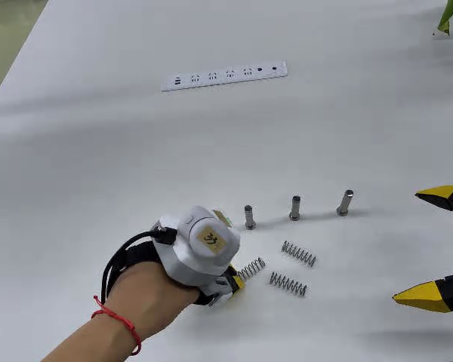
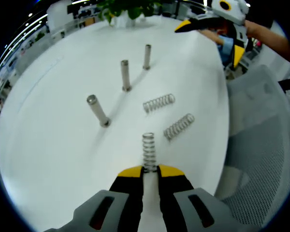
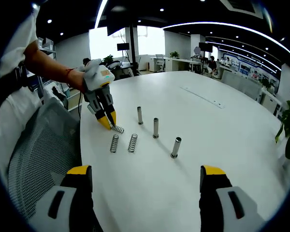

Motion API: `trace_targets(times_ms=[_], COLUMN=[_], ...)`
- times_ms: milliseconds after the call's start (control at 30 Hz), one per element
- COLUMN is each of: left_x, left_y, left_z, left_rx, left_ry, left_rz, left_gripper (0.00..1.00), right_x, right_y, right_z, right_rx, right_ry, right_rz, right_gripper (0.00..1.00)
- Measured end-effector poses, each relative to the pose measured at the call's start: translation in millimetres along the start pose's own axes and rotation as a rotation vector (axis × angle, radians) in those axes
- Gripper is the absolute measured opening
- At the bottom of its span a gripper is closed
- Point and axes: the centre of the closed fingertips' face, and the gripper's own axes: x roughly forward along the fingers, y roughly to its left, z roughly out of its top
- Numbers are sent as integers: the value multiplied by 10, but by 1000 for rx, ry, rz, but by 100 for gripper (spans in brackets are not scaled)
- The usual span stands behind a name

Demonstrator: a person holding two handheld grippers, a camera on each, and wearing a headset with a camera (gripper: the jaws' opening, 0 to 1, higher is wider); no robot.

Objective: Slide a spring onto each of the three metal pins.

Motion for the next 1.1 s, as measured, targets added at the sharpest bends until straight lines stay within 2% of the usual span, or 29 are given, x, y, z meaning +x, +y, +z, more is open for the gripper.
trace_targets(times_ms=[433,1100], left_x=[-30,-168], left_y=[-25,-20], left_z=[-17,-28], left_rx=[-17,-52], left_ry=[-28,-72], left_rz=[-16,-9], left_gripper=[10,10], right_x=[30,42], right_y=[29,43], right_z=[25,66], right_rx=[-5,-12], right_ry=[-2,-4], right_rz=[7,7], right_gripper=[93,92])
